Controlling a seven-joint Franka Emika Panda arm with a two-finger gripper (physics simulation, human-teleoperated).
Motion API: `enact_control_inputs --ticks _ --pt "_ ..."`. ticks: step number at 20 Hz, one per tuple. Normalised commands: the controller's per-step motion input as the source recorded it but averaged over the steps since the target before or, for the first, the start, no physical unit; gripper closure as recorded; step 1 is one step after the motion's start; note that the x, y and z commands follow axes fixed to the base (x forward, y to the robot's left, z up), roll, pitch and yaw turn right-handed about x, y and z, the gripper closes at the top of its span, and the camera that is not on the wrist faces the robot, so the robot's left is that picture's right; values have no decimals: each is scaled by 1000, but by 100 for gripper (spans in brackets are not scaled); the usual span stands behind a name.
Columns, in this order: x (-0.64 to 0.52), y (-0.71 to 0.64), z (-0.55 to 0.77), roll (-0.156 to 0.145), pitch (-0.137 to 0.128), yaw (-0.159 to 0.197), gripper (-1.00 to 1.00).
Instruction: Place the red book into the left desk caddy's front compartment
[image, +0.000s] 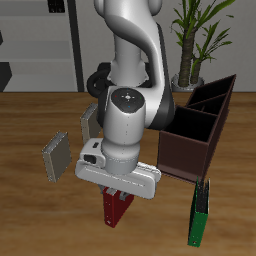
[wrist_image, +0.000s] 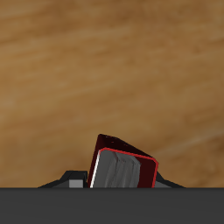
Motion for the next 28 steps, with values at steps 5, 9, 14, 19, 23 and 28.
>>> enact_control_inputs --ticks 5,9,14,19,23,28 --pt "-76 -4 207 -9 -23 -9 100" --pt "-186 -70 499 -18 -47 11 100" --pt "-298 -145 703 -21 -83 34 100" --pt "-429 -92 792 -9 -94 56 100" --pt "-492 -30 652 18 -81 25 100" --pt "-407 -39 385 -8 -26 -6 100"
